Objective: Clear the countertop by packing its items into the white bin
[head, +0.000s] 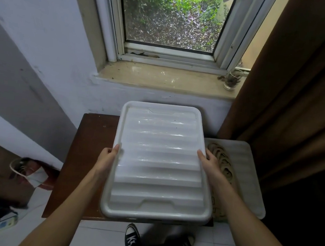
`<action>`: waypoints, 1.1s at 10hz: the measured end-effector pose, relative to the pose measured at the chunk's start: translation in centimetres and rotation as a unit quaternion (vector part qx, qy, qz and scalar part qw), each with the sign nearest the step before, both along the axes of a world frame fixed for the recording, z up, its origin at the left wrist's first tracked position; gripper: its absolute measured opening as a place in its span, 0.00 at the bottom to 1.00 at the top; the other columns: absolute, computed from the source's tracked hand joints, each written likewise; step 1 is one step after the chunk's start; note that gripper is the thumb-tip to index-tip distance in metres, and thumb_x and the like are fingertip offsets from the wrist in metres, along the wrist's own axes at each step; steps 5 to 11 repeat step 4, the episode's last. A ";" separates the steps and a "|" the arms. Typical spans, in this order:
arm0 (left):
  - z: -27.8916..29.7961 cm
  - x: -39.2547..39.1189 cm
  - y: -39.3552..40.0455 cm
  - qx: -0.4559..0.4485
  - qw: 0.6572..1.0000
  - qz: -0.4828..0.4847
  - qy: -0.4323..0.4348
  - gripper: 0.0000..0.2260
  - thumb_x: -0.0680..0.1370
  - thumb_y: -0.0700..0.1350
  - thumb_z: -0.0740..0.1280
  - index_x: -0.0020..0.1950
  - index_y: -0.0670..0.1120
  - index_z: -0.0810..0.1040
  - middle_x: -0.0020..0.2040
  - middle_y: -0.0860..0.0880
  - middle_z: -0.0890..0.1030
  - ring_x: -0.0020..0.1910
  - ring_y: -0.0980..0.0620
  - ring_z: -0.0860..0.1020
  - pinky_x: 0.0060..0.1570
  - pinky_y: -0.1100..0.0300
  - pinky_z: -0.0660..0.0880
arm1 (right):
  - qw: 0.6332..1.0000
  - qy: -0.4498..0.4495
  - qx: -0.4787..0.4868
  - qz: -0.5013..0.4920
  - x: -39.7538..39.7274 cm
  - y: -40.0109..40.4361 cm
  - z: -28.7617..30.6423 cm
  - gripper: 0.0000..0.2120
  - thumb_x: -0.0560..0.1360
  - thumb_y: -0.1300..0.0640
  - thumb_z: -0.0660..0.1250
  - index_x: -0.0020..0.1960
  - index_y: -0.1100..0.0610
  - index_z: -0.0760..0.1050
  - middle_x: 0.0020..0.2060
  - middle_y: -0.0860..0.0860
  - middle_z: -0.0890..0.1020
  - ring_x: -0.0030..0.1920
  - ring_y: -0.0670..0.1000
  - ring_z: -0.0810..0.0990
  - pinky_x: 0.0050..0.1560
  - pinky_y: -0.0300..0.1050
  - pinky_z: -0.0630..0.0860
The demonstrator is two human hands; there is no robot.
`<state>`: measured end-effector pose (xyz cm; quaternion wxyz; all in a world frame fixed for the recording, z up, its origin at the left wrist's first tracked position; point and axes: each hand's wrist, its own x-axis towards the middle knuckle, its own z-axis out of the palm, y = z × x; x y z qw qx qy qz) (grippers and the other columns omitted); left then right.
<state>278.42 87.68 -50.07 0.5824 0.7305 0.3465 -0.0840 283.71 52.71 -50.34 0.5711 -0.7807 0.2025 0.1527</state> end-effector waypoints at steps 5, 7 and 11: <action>2.5 -0.5 1.8 0.254 0.952 -0.135 -0.105 0.15 0.75 0.52 0.70 0.55 0.45 0.74 0.52 0.46 0.76 0.46 0.51 0.77 0.45 0.58 0.76 | 0.984 -0.076 -0.154 -0.038 -5.5 -1.9 2.5 0.17 0.80 0.51 0.63 0.64 0.60 0.73 0.50 0.50 0.79 0.53 0.52 0.78 0.51 0.44 0.73; 2.5 -0.5 1.8 0.254 0.952 -0.135 -0.105 0.15 0.75 0.52 0.70 0.55 0.45 0.74 0.52 0.46 0.76 0.46 0.51 0.77 0.45 0.58 0.76 | 0.984 -0.076 -0.154 -0.038 -5.5 -1.9 2.5 0.17 0.80 0.51 0.63 0.64 0.60 0.73 0.50 0.50 0.79 0.53 0.52 0.78 0.51 0.44 0.73; 2.5 -0.5 1.8 0.254 0.952 -0.135 -0.105 0.15 0.75 0.52 0.70 0.55 0.45 0.74 0.52 0.46 0.76 0.46 0.51 0.77 0.45 0.58 0.76 | 0.984 -0.076 -0.154 -0.038 -5.5 -1.9 2.5 0.17 0.80 0.51 0.63 0.64 0.60 0.73 0.50 0.50 0.79 0.53 0.52 0.78 0.51 0.44 0.73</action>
